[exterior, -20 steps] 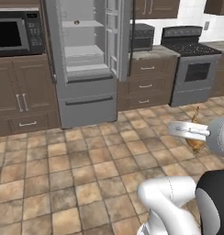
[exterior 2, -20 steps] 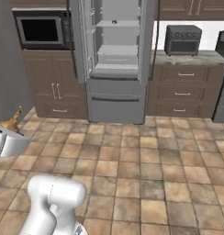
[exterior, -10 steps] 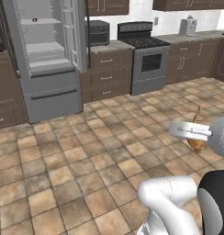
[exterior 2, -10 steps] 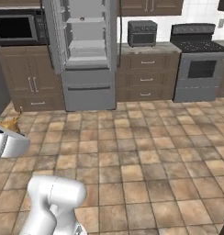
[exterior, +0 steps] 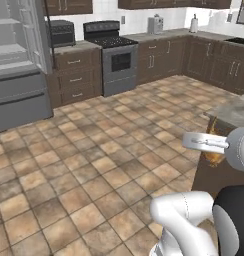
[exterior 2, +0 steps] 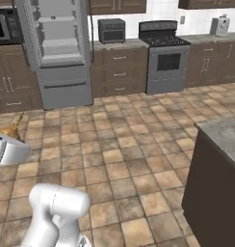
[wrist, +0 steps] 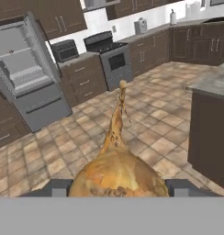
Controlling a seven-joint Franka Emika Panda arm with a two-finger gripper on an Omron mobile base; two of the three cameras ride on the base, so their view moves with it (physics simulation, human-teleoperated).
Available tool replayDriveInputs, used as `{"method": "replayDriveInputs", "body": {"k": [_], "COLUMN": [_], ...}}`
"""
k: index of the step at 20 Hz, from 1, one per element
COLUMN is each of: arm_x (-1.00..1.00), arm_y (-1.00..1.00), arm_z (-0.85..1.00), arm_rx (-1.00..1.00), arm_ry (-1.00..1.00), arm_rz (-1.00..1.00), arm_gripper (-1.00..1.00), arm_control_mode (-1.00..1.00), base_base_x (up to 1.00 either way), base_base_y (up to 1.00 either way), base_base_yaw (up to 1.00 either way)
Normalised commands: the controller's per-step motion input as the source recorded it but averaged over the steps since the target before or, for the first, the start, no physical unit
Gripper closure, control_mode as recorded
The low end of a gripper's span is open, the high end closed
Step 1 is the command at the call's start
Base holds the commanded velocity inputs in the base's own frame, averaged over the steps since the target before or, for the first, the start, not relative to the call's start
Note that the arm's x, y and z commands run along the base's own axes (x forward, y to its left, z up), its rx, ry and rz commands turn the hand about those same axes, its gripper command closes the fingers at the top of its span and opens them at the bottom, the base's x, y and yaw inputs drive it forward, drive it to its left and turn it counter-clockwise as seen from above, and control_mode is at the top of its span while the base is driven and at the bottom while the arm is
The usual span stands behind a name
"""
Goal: Gather the onion and mushroom from the fridge and place them on a tray on the dining counter. Then gather the chicken drumstick and fish from the fridge and place them on the other tray.
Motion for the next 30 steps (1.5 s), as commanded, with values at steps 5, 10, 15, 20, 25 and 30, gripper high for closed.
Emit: {"method": "replayDriveInputs", "body": {"k": [5,10,15,20,25,30], "arm_x": [0.0,0.0,0.0,0.0,0.0,0.0], "arm_y": [0.0,0.0,0.0,0.0,0.0,0.0], "arm_z": [0.0,0.0,0.0,0.0,0.0,0.0], "arm_rx": [0.0,0.0,0.0,0.0,0.0,0.0], "arm_ry": [0.0,0.0,0.0,0.0,0.0,0.0], "arm_rz": [0.0,0.0,0.0,0.0,0.0,0.0], "arm_gripper": [1.0,1.0,1.0,1.0,1.0,1.0], "arm_control_mode": [1.0,1.0,1.0,1.0,1.0,1.0], "base_base_x": [-0.64,-0.38,-0.17,-0.16,-0.19,-0.04], "base_base_y": [-0.97,-1.0,-1.0,-1.0,-1.0,-1.0], "base_base_yaw": [-0.14,-0.1,-0.06,-0.03,0.0,0.0]}}
